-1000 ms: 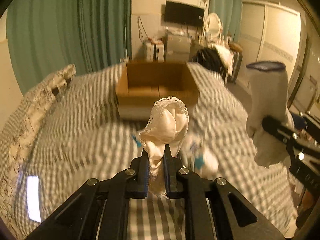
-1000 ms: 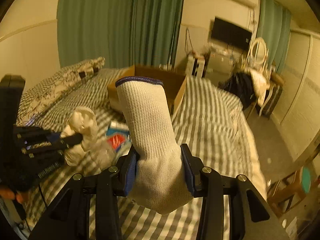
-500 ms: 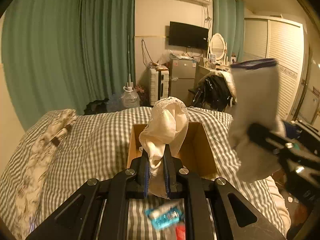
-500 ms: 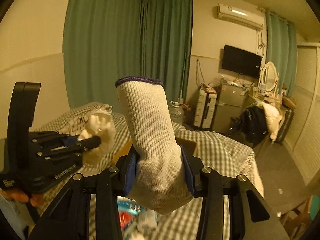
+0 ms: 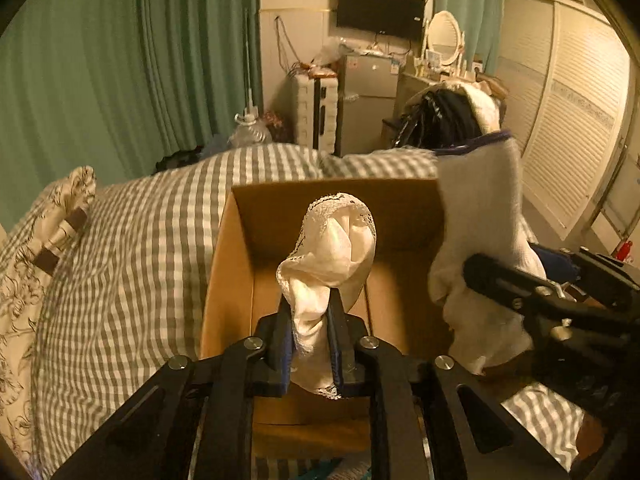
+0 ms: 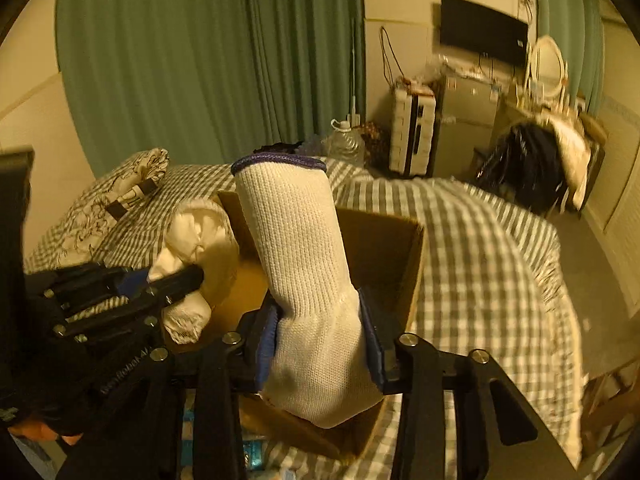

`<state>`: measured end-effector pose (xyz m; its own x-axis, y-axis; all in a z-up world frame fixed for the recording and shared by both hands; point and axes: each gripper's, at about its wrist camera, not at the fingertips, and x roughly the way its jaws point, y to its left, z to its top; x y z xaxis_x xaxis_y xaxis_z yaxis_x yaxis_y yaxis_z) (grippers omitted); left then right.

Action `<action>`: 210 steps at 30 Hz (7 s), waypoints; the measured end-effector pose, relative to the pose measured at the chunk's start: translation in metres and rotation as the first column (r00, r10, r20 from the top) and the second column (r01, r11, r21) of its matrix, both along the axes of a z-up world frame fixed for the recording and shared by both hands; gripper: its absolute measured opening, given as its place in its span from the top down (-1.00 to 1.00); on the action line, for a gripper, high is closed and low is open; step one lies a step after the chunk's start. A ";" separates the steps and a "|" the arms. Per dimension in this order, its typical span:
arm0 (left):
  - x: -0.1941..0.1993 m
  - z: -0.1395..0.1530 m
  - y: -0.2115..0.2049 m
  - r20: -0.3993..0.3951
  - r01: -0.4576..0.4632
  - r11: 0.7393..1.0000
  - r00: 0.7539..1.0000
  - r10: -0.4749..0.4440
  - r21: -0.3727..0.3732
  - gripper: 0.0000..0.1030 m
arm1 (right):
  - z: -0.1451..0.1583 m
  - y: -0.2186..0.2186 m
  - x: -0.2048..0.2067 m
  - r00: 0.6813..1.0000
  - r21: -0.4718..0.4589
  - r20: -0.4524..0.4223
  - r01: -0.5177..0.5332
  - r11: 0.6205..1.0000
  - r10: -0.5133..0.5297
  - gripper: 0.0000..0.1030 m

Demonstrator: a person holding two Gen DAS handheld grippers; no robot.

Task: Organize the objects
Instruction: 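Carry the sock and lace cloth into the cardboard box and open both grippers, then grasp the clear cotton swab jar with the left gripper while the right grasps the white plug-shaped toy, then carry the jar and toy into the cardboard box and open both grippers, then grasp the grey plastic hanger with the left gripper while the right grasps the Vinda tissue pack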

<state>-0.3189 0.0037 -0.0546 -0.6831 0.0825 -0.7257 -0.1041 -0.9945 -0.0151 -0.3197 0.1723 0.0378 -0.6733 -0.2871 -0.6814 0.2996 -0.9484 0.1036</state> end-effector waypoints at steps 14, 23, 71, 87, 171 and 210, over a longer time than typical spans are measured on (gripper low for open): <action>0.064 0.066 -0.007 -0.095 -0.058 0.998 0.994 0.058 0.001 -0.80 | 0.087 0.039 0.063 0.989 -0.036 -0.138 0.054 0.998 -0.058 -0.66; 0.151 0.115 -0.022 -0.149 -0.118 0.992 0.981 0.122 0.035 -0.93 | 0.160 0.049 0.169 0.961 0.033 -0.271 0.069 0.997 -0.058 -0.99; 0.204 -0.079 0.035 0.205 -0.060 0.998 0.977 0.051 0.036 -0.65 | -0.031 0.050 0.221 0.995 0.122 0.009 0.098 0.988 -0.100 -0.99; 0.239 -0.051 0.008 0.147 -0.043 0.987 0.989 0.020 0.154 -0.25 | -0.047 0.028 0.220 0.994 0.139 0.088 0.050 0.989 -0.062 -0.99; 0.054 0.063 -0.019 -0.115 -0.047 0.992 0.992 0.061 0.119 -0.80 | 0.066 0.029 0.037 0.991 0.128 -0.137 0.027 0.991 -0.009 -0.56; 0.224 -0.101 0.078 0.213 -0.037 0.994 0.975 0.059 -0.103 -0.77 | -0.019 0.069 0.199 0.998 0.191 0.046 -0.052 0.980 0.044 -0.99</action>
